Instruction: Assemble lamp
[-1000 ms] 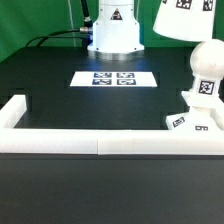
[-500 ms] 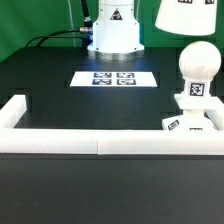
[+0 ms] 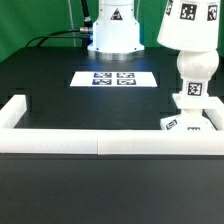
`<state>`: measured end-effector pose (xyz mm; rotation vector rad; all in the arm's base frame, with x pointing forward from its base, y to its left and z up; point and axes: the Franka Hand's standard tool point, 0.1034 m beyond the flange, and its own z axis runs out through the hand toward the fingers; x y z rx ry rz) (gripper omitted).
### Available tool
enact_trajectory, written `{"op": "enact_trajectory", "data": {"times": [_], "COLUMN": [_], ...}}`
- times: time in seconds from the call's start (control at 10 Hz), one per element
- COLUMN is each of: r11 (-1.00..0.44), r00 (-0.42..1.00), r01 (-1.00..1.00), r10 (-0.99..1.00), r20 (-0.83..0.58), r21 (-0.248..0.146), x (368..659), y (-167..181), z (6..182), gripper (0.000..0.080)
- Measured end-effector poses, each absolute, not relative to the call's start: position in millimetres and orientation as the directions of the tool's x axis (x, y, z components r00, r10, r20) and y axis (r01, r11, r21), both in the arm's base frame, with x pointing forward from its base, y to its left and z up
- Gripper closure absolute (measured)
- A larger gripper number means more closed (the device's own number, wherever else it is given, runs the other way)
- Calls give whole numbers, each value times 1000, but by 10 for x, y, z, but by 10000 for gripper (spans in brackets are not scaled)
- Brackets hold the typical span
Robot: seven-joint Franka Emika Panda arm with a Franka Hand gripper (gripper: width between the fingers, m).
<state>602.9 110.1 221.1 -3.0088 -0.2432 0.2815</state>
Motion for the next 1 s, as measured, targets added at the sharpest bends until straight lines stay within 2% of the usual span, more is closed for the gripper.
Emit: {"op": "enact_trajectory", "data": {"times": [0.3, 0.7, 1.0], "r11": [-979, -980, -980], "r00": [973, 973, 974], "r01": [163, 161, 161], "r10": [179, 178, 177], "r20": [-143, -148, -141], "r21": [-121, -121, -121], "x": [6086, 6073, 6134], "y": [1127, 1119, 1138], "z": [1986, 1965, 1884], "gripper": [749, 749, 749]}}
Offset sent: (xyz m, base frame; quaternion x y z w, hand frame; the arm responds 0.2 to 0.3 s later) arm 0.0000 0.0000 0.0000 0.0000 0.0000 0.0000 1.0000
